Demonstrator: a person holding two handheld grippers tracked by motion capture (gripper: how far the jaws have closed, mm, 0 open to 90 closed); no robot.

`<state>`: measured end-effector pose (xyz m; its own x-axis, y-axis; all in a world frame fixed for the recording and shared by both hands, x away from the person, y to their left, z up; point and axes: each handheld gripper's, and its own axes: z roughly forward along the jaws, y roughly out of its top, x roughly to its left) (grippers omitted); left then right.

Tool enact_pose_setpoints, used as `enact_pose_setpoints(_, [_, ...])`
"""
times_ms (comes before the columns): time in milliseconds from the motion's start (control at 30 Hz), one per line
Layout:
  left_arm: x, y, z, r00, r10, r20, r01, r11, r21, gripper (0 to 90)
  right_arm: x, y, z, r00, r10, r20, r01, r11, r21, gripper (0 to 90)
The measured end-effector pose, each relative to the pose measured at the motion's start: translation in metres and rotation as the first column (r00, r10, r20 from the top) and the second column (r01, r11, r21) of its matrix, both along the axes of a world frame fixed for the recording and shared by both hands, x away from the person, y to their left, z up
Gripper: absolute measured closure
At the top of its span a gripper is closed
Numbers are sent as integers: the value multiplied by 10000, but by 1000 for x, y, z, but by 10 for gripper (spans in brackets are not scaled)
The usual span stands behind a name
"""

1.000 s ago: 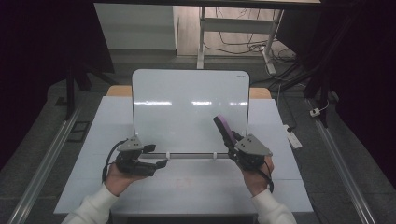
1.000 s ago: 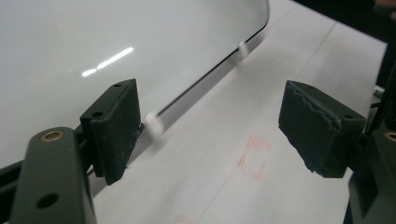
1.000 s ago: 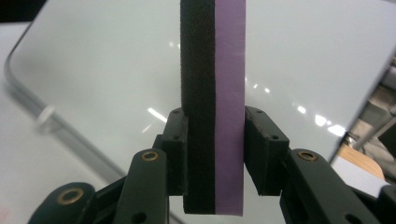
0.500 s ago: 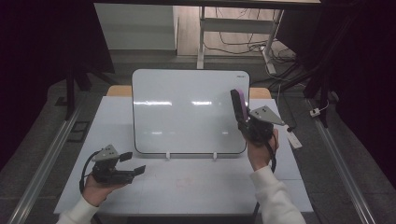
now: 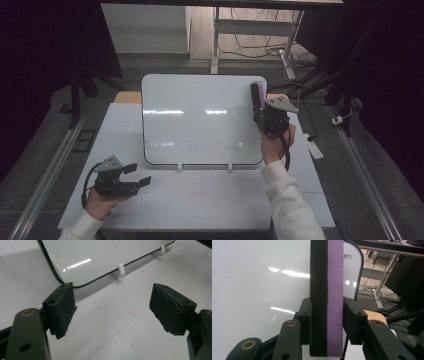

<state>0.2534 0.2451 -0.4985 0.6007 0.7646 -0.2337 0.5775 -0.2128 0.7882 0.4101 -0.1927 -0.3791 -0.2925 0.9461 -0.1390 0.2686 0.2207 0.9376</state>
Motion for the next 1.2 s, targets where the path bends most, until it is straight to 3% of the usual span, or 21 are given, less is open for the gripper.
enact_pose_setpoints(100, [0, 0, 0, 10000, 7, -6, -7, 10000, -14, 217, 2, 2, 0, 10000, -14, 15, 14, 9999, -167, 610])
enact_pose_setpoints(200, [0, 1, -1, 10000, 30, 13, -30, 10000, -21, 217, 2, 0, 0, 9999, 106, 38, -106, 9999, 18, 595])
enact_pose_setpoints(333, [0, 1, -1, 10000, 23, 28, -23, 10000, -15, 216, -4, -6, 2, 9978, 576, 330, -582, 9982, 164, 507])
enact_pose_setpoints(433, [0, 2, -1, 10000, 41, -6, -41, 10000, -60, 215, -11, -12, 2, 9914, 1211, 506, -1232, 9915, 411, 476])
enact_pose_setpoints(533, [1, 2, -2, 10000, 30, -30, -30, 10000, -60, 215, -17, -17, 2, 9860, 1623, 390, -1637, 9860, 333, 448])
enact_pose_setpoints(667, [2, 2, -3, 10000, -32, -64, 32, 10000, -52, 215, -28, -28, -2, 9750, 2152, 553, -2175, 9752, 399, 425])
enact_pose_setpoints(867, [0, 2, -3, 10000, -43, -32, 43, 10000, -21, 215, -45, -45, -17, 9641, 2642, 245, -2651, 9632, 451, 400])
enact_pose_setpoints(967, [-1, 2, -3, 10000, -80, -15, 80, 10000, 17, 214, -55, -53, -26, 9506, 3104, 33, -3102, 9495, 481, 396])
enact_pose_setpoints(1100, [-3, 2, -3, 9999, -108, 32, 108, 9999, 17, 214, -71, -61, -40, 9132, 4065, -286, -4043, 9125, 618, 391])
enact_pose_setpoints(1200, [-2, 2, -3, 9998, -168, 58, 167, 9999, 37, 215, -83, -64, -56, 8904, 4499, -687, -4473, 8929, 513, 390])
